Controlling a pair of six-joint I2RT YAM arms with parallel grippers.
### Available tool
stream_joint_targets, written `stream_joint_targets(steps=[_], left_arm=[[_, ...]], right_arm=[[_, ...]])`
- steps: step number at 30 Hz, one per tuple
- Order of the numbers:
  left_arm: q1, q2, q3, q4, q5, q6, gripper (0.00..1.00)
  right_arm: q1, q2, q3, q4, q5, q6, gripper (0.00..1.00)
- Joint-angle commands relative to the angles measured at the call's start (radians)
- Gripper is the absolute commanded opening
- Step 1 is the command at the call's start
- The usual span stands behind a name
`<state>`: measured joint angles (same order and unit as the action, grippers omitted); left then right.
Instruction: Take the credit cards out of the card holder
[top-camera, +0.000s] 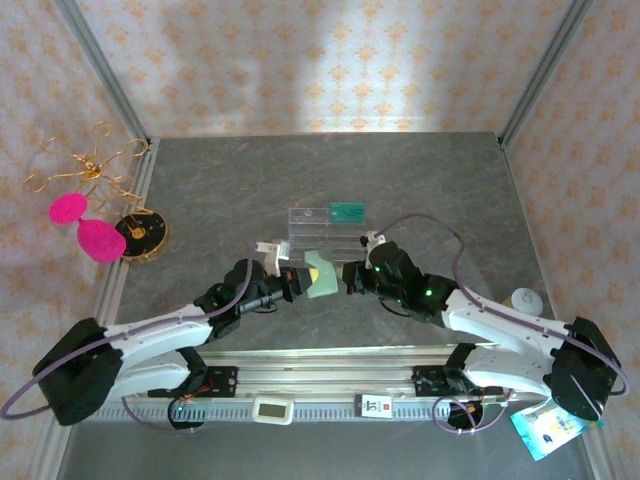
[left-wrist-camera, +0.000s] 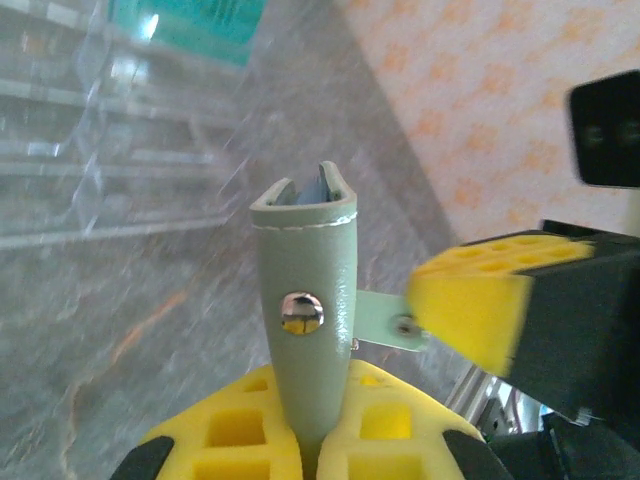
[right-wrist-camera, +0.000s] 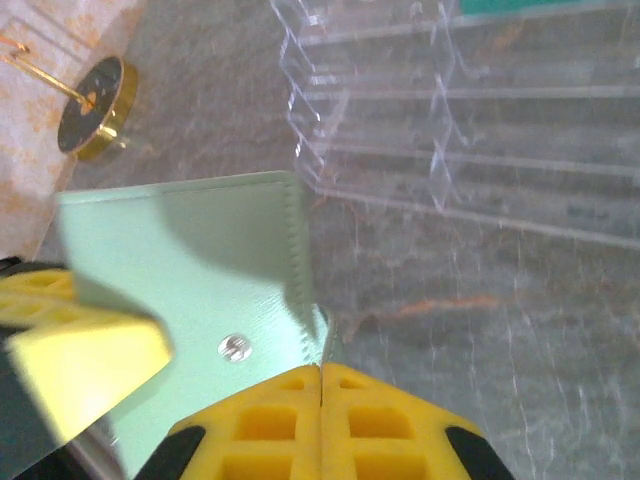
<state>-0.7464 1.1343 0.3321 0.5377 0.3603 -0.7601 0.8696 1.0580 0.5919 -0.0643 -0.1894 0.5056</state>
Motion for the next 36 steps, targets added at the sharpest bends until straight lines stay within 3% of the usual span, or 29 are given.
stream_joint_targets(steps=[1, 4, 6, 9, 12, 15, 24, 28, 36], left_arm=[[-0.010, 0.114, -0.015, 0.077, 0.084, -0.083, 0.02], [-0.013, 0.198, -0.032, 0.118, 0.097, -0.126, 0.09], [-0.011, 0.202, -0.030, 0.085, 0.072, -0.135, 0.29], [-0.007, 0.168, -0.014, -0.005, 0.019, -0.125, 0.48], [0.005, 0.093, -0.021, -0.069, -0.042, -0.110, 0.60], [0.015, -0.021, -0.039, -0.116, -0.121, -0.097, 0.65], [0.032, -0.265, 0.039, -0.354, -0.276, 0.041, 0.67], [0.032, -0.262, 0.045, -0.372, -0.255, 0.064, 0.65], [0.033, -0.140, 0.041, -0.257, -0.147, 0.058, 0.51]], right_arm=[[0.016, -0.018, -0.070, 0.046, -0.042, 0.083, 0.00], [0.041, -0.016, -0.116, 0.065, -0.019, 0.114, 0.00], [0.046, -0.016, -0.120, 0.070, -0.006, 0.125, 0.00], [0.051, 0.001, -0.090, 0.055, -0.007, 0.113, 0.00], [0.064, 0.028, -0.041, 0.030, -0.012, 0.090, 0.00], [0.076, 0.055, 0.008, 0.026, -0.029, 0.082, 0.00], [0.128, 0.159, 0.156, 0.017, -0.045, 0.086, 0.00], [0.121, 0.142, 0.139, -0.058, 0.065, 0.126, 0.00], [0.016, 0.057, -0.059, -0.125, 0.214, 0.226, 0.00]])
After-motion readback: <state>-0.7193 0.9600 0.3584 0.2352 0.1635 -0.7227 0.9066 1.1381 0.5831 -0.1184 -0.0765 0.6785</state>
